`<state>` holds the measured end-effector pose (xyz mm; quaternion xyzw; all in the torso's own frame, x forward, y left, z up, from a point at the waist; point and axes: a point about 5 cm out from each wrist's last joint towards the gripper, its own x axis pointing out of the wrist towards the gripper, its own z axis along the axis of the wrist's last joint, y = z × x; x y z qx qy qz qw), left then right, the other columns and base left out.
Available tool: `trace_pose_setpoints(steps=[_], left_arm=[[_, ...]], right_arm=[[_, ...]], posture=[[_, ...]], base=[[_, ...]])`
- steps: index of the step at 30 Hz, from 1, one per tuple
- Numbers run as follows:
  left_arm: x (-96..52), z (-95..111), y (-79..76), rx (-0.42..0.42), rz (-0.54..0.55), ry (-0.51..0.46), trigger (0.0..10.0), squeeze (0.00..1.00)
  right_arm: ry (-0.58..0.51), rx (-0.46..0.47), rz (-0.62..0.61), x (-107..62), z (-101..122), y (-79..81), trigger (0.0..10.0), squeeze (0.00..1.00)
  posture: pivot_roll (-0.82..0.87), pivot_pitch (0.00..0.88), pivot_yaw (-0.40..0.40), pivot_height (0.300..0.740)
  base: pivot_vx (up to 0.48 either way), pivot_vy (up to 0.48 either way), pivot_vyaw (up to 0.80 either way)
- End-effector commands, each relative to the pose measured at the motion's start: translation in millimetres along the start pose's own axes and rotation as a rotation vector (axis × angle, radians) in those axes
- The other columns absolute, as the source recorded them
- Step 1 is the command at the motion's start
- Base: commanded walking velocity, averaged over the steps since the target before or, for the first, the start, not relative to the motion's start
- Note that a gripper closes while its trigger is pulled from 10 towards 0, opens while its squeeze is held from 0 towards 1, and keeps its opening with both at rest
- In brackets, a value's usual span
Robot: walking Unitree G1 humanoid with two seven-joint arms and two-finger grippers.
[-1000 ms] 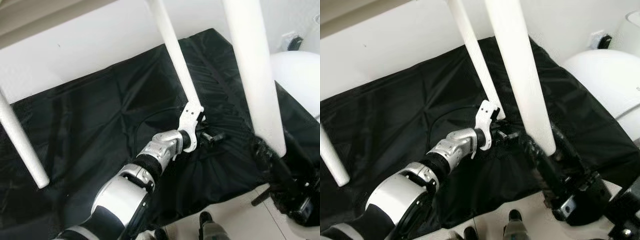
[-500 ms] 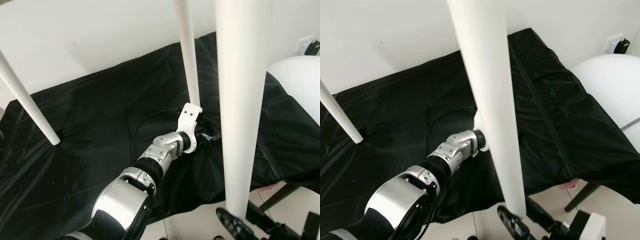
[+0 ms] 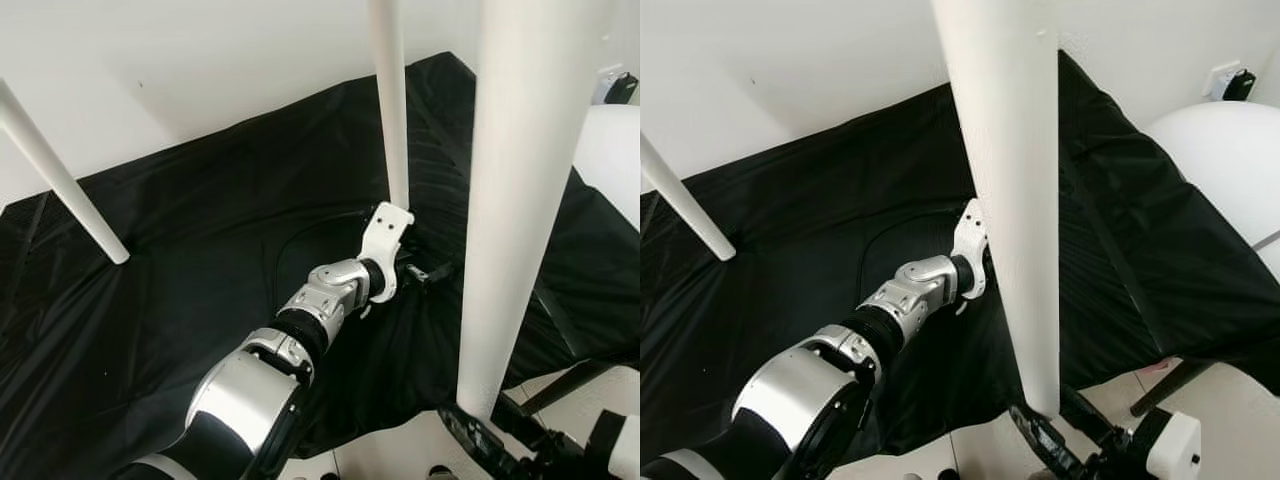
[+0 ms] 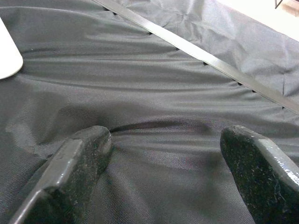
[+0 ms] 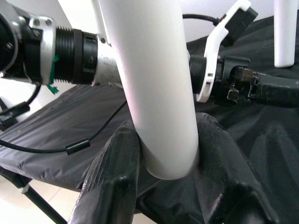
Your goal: Building children table
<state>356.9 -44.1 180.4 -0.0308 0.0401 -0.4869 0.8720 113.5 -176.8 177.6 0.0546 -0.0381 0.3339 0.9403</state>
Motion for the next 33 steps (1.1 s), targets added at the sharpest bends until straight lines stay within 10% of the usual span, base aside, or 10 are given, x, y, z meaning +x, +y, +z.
trace_pose_setpoints(steps=[1,7,8,12,14,15,33], left_arm=[[-8.6,-26.1,5.2,-0.048,0.052,0.075,10.0,0.0],[-11.0,-27.3,9.1,-0.073,0.078,0.073,10.0,0.0],[-12.0,-29.2,10.3,-0.087,0.093,0.077,10.0,0.0],[-12.6,-31.9,11.0,-0.106,0.118,0.077,10.0,0.0],[-12.3,-32.0,10.5,-0.11,0.119,0.074,10.0,0.0],[-11.9,-31.9,10.1,-0.109,0.121,0.074,10.0,0.0],[-24.6,-37.3,21.7,-0.104,0.155,0.057,10.0,0.0]], right_arm=[[0.09,0.114,-0.109,-6.5,-22.3,-9.7,10.0,0.0],[0.08,0.108,-0.087,-2.3,-20.3,-12.9,10.0,0.19],[0.088,0.091,-0.086,-0.2,-20.8,-15.9,10.0,0.89],[0.12,0.05,-0.101,3.7,-23.1,-28.6,10.0,1.0],[0.133,0.034,-0.11,4.8,-23.5,-33.4,10.0,1.0],[0.127,0.023,-0.1,8.0,-21.6,-36.9,10.0,0.0],[-0.107,-0.094,-0.02,62.6,33.6,-69.9,10.0,0.0]], posture=[[-0.44,0.19,0.275,0.74],[-0.42,0.196,0.25,0.74],[-0.41,0.199,0.241,0.74],[-0.4,0.203,0.218,0.74],[-0.4,0.203,0.218,0.74],[-0.4,0.204,0.21,0.74],[-0.33,0.19,0.142,0.74]], base=[[0.0,0.0,0.0],[0.0,0.0,0.0],[0.0,0.0,0.0],[0.0,0.0,0.0],[0.0,0.0,0.0],[0.0,0.0,0.0],[0.0,0.0,0.0]])
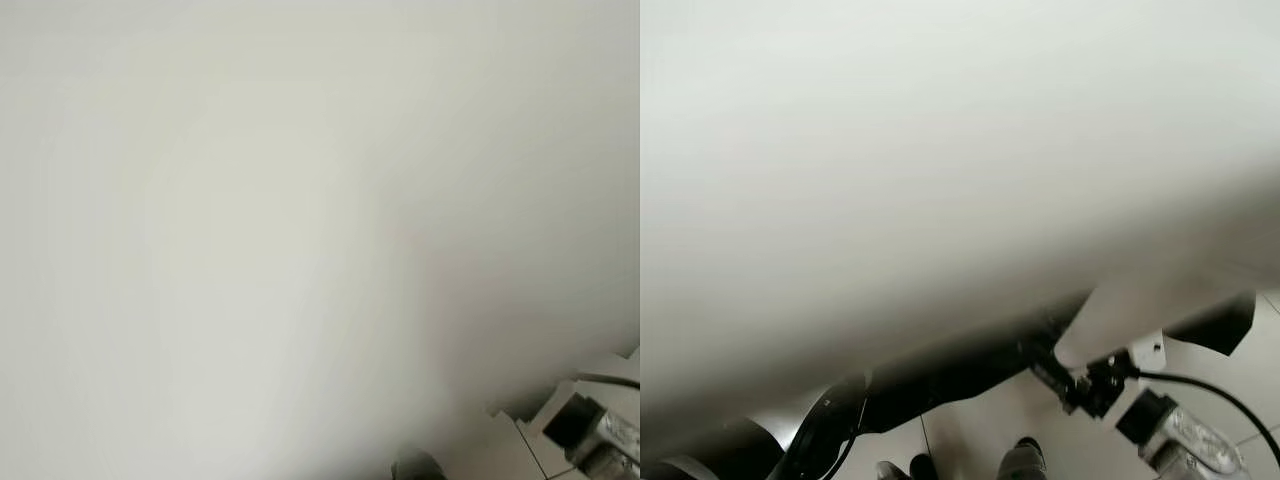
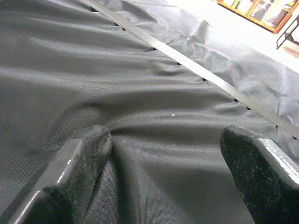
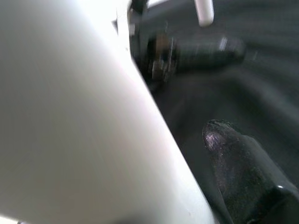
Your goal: Building children table
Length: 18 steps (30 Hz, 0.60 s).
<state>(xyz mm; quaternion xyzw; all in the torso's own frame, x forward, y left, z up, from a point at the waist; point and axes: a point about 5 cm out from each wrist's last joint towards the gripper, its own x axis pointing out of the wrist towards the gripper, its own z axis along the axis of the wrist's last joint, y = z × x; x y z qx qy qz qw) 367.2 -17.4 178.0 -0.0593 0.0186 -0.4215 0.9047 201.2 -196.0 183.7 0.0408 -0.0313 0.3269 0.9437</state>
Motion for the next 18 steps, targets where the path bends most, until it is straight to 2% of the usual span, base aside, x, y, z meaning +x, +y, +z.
trace_pose_setpoints(steps=[1,4,5,7,10,11,12,13,18], left_arm=[[-10.8,-35.7,2.2,-0.058,0.018,0.132,10.0,0.0],[-12.5,-36.2,3.3,-0.048,0.012,0.133,10.0,0.0],[-14.8,-36.6,5.4,-0.03,0.011,0.134,10.0,0.0],[-21.4,-38.1,8.7,0.07,-0.01,0.142,10.0,0.0],[-29.8,-41.7,10.8,0.089,-0.044,0.154,10.0,0.0],[-33.5,-43.0,11.5,0.093,-0.056,0.158,10.0,0.0],[-33.5,-43.0,11.5,0.093,-0.056,0.158,10.0,0.0],[-37.4,-44.2,12.3,0.099,-0.063,0.164,10.0,0.0],[-50.4,-45.3,16.6,0.113,-0.065,0.176,10.0,0.0]], right_arm=[[-0.15,-0.087,0.007,8.8,35.0,-1.7,10.0,0.0],[-0.176,-0.109,0.021,14.5,44.7,-3.7,10.0,0.0],[-0.204,-0.13,0.034,20.4,54.9,-4.9,10.0,0.0],[-0.245,-0.175,0.061,29.4,69.1,-3.0,10.0,0.0],[-0.287,-0.177,0.081,33.6,76.2,1.8,10.0,0.0],[-0.299,-0.172,0.084,35.4,78.1,3.1,9.5,0.0],[-0.299,-0.172,0.084,35.4,78.1,3.1,9.5,0.0],[-0.295,-0.166,0.094,37.1,78.3,4.7,10.0,0.0],[-0.236,-0.168,0.107,42.1,68.1,3.3,10.0,0.0]], posture=[[-0.33,0.186,0.138,0.74],[-0.33,0.184,0.136,0.74],[-0.32,0.182,0.133,0.74],[-0.31,0.178,0.128,0.74],[-0.29,0.173,0.122,0.74],[-0.29,0.173,0.122,0.74],[-0.29,0.173,0.122,0.74],[-0.29,0.175,0.121,0.74],[-0.27,0.174,0.111,0.74]], base=[[0.0,0.0,0.0],[0.0,0.0,0.0],[0.0,0.0,0.0],[0.0,0.0,0.0],[0.0,0.0,0.0],[0.0,0.0,0.0],[0.0,0.0,0.0],[0.0,0.0,0.0],[0.0,0.0,0.0]])
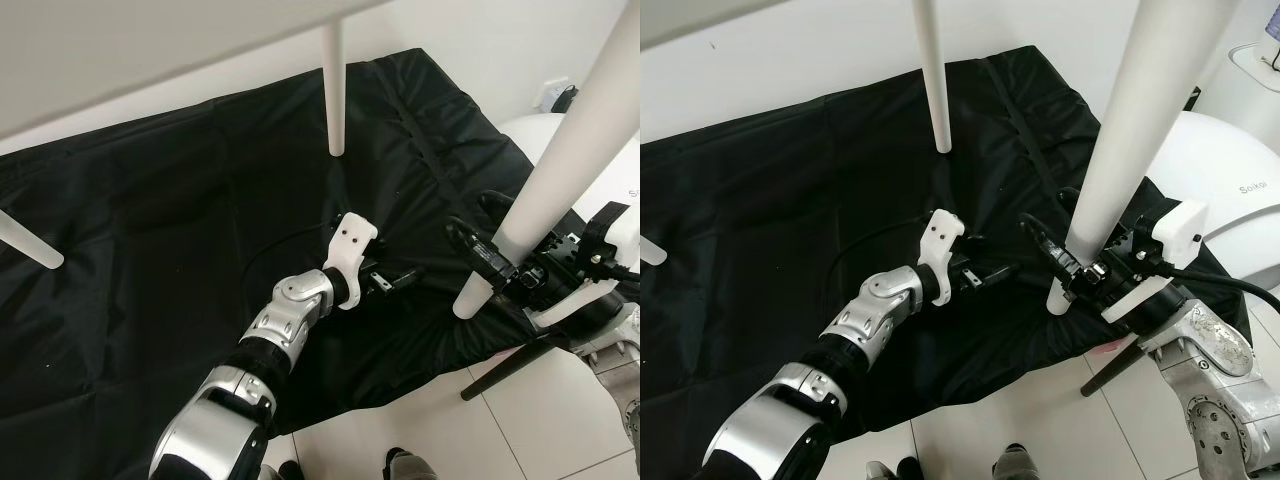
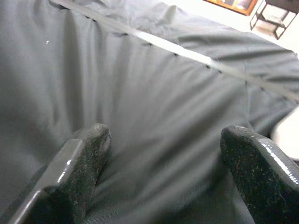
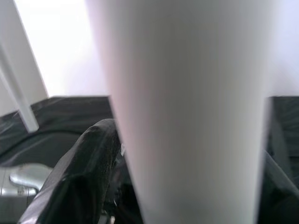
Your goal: Building children table
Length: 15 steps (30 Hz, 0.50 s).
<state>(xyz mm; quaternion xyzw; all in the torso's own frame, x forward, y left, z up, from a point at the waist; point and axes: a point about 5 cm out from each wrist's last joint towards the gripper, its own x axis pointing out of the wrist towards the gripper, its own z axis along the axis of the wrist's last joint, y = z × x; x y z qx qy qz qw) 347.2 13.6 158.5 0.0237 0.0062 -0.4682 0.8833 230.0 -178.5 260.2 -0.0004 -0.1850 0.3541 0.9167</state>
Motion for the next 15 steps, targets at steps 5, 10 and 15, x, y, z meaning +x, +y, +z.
trace_pose_setpoints(steps=[5,10,15], left_arm=[[-27.9,-31.4,5.9,0.003,0.016,0.127,10.0,0.0],[-42.2,-30.6,3.3,0.081,-0.037,0.163,10.0,0.0],[-64.9,-36.9,7.4,0.163,-0.104,0.269,10.0,0.0]], right_arm=[[0.076,0.035,0.03,1.8,-16.0,1.7,10.0,0.0],[0.047,0.076,-0.021,3.0,-16.3,-4.9,10.0,0.0],[0.028,0.082,-0.048,5.3,-17.2,-5.2,10.0,0.0]], posture=[[-0.25,0.172,0.103,0.74],[-0.24,0.171,0.103,0.74],[-0.24,0.17,0.115,0.74]], base=[[0.0,0.0,0.0],[0.0,0.0,0.0],[0.0,0.0,0.0]])
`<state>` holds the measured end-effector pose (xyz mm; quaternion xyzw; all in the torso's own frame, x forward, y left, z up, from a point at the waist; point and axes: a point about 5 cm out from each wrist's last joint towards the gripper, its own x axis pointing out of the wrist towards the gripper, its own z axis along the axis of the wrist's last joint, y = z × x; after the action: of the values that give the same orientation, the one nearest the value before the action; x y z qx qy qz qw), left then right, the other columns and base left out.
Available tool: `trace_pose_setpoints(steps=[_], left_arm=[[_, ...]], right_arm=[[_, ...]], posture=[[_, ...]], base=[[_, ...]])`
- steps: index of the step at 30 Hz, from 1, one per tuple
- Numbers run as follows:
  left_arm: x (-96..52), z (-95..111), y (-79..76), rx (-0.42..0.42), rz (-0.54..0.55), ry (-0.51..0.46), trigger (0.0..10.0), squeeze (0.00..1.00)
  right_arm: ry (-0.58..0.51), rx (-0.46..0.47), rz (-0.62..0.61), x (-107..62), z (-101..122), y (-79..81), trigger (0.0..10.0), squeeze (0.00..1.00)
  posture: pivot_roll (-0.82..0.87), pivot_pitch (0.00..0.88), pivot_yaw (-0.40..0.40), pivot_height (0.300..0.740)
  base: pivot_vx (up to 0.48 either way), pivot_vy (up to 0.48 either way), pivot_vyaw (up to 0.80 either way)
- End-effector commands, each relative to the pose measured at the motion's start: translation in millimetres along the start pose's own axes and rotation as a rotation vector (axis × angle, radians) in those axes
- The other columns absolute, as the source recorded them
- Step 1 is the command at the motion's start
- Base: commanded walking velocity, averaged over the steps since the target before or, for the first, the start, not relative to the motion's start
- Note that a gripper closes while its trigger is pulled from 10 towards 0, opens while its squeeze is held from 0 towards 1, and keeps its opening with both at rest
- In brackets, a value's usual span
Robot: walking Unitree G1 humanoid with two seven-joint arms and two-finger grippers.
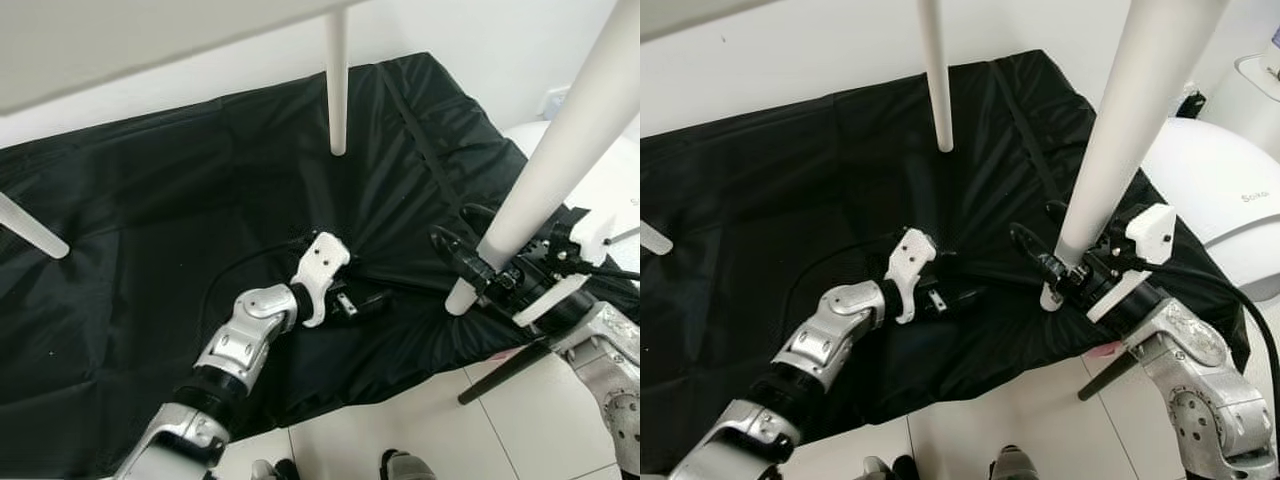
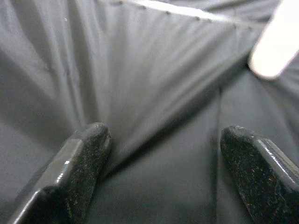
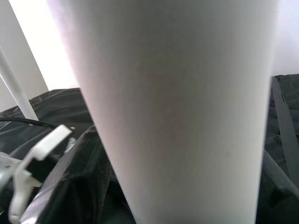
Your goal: Building children table
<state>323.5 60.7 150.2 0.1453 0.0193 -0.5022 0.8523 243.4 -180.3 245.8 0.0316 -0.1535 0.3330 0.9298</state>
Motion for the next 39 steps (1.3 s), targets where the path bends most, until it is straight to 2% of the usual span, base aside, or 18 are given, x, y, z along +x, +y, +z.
trace_pose_setpoints(steps=[1,2,3,4,5,8,9,11,14,17,22,26,27,28,30,32,34,39], left_arm=[[-21.0,-33.7,-5.5,-0.001,-0.066,0.185,10.0,0.0],[-21.0,-33.7,-5.5,-0.001,-0.066,0.185,10.0,0.0],[-33.7,-39.0,-4.0,0.045,-0.092,0.236,10.0,0.0],[-33.7,-39.0,-4.0,0.045,-0.092,0.236,10.0,0.0],[-44.5,-41.6,-1.9,0.085,-0.107,0.266,10.0,0.0],[-71.8,-39.6,17.8,0.114,-0.034,0.292,10.0,0.0],[-71.8,-39.6,17.8,0.114,-0.034,0.292,10.0,0.0],[-84.0,-31.5,30.9,0.135,0.053,0.263,10.0,0.0],[-95.5,-20.1,40.3,0.132,0.137,0.227,10.0,0.0],[-105.1,-8.4,42.7,0.126,0.174,0.197,10.0,0.0],[-115.1,5.2,42.9,0.122,0.184,0.168,10.0,0.0],[-143.0,27.9,40.3,0.144,0.127,0.138,10.0,0.0],[-143.0,27.9,40.3,0.144,0.127,0.138,10.0,0.0],[-150.0,33.7,36.8,0.147,0.088,0.13,10.0,0.0],[-150.0,33.7,36.8,0.147,0.088,0.13,10.0,0.0],[-161.4,40.4,29.2,0.126,0.006,0.127,10.0,0.0],[-165.7,40.8,26.5,0.113,-0.04,0.144,10.0,0.0],[-169.0,40.1,26.4,0.111,-0.099,0.186,10.0,0.0]], right_arm=[[-0.017,0.006,0.008,2.4,0.7,3.4,10.0,0.0],[-0.017,0.006,0.008,2.4,0.7,3.4,10.0,0.0],[-0.022,0.005,0.005,2.4,1.1,3.4,10.0,0.0],[-0.022,0.005,0.005,2.4,1.1,3.4,10.0,0.0],[-0.027,0.005,0.001,2.3,1.5,3.1,10.0,0.0],[-0.042,0.01,-0.012,2.3,1.9,2.0,10.0,0.0],[-0.042,0.01,-0.012,2.3,1.9,2.0,10.0,0.0],[-0.05,0.017,-0.027,2.9,0.9,1.6,10.0,0.0],[-0.062,0.034,-0.064,4.7,-1.8,0.5,10.0,0.0],[-0.093,0.044,-0.109,9.8,-2.6,-0.1,10.0,0.0],[-0.104,0.058,-0.089,14.4,-1.9,3.1,10.0,0.0],[-0.106,0.071,-0.059,20.7,-2.2,5.9,10.0,0.0],[-0.106,0.071,-0.059,20.7,-2.2,5.9,10.0,0.0],[-0.105,0.075,-0.057,21.3,-2.6,5.4,10.0,0.0],[-0.105,0.075,-0.057,21.3,-2.6,5.4,10.0,0.0],[-0.105,0.08,-0.053,22.5,-3.1,5.0,10.0,0.0],[-0.105,0.083,-0.051,24.0,-3.9,5.1,10.0,0.0],[-0.108,0.086,-0.055,26.5,-5.3,5.2,10.0,0.0]], posture=[[-0.24,0.173,0.119,0.74],[-0.24,0.173,0.119,0.74],[-0.24,0.175,0.124,0.74],[-0.24,0.175,0.124,0.74],[-0.23,0.176,0.126,0.74],[-0.22,0.184,0.129,0.74],[-0.22,0.184,0.129,0.74],[-0.2,0.195,0.127,0.74],[-0.19,0.2,0.119,0.74],[-0.18,0.206,0.117,0.74],[-0.16,0.218,0.108,0.74],[-0.13,0.229,0.096,0.74],[-0.13,0.229,0.096,0.74],[-0.12,0.231,0.094,0.74],[-0.12,0.231,0.094,0.74],[-0.1,0.241,0.09,0.74],[-0.08,0.246,0.094,0.74],[-0.08,0.252,0.106,0.74]], base=[[0.0,0.0,0.0],[0.0,0.0,0.0],[0.0,0.0,0.0],[0.0,0.0,0.0],[0.0,0.0,0.0],[0.0,0.0,0.0],[0.0,0.0,0.0],[0.0,0.0,0.0],[0.0,0.0,0.0],[0.0,0.0,0.0],[0.0,0.0,0.0],[0.0,0.0,0.0],[0.0,0.0,0.0],[0.0,0.0,0.0],[0.0,0.0,0.0],[0.0,0.0,0.0],[0.0,0.0,0.0],[0.0,0.0,0.0]])
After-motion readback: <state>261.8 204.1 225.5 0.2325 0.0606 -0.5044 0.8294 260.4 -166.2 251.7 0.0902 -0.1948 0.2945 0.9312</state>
